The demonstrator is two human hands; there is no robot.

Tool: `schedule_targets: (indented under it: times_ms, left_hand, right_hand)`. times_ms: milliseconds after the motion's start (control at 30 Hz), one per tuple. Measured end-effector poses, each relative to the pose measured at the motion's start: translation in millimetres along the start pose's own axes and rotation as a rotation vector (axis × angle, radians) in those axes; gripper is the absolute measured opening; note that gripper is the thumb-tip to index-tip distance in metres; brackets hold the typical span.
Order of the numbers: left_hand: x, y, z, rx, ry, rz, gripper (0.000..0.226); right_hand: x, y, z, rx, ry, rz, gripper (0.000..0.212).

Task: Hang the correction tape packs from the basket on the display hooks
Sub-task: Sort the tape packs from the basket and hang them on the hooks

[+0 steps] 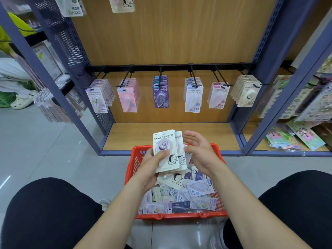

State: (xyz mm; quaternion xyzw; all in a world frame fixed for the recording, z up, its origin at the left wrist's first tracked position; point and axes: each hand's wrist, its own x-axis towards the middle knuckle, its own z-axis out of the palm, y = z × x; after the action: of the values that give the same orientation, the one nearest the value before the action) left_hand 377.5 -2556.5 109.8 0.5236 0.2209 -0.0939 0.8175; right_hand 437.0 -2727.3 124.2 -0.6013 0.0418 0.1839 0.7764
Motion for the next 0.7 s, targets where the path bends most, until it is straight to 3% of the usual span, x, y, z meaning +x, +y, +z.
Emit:
schedule_targets:
  times_ms: [400, 500, 700]
  left_hand:
    - [-2.2, 5.8, -1.0, -0.038, -0.001, 0.074, 0.042]
    - [-2.5, 8.8, -1.5, -0.080, 0.021, 0.120, 0.038]
    - [-4.9, 21.6, -4.0, -0.086, 0.082, 0.183, 0.036]
  right_hand:
    - [-8.0, 0.0, -1.7, 0.071, 0.121, 0.048, 0.033]
    - [-12.5, 3.2, 1.9, 0.121, 0.080, 0.077, 0.029]
    - [-31.3, 12.4, 10.1, -0.145, -0.108, 0.095, 0.033]
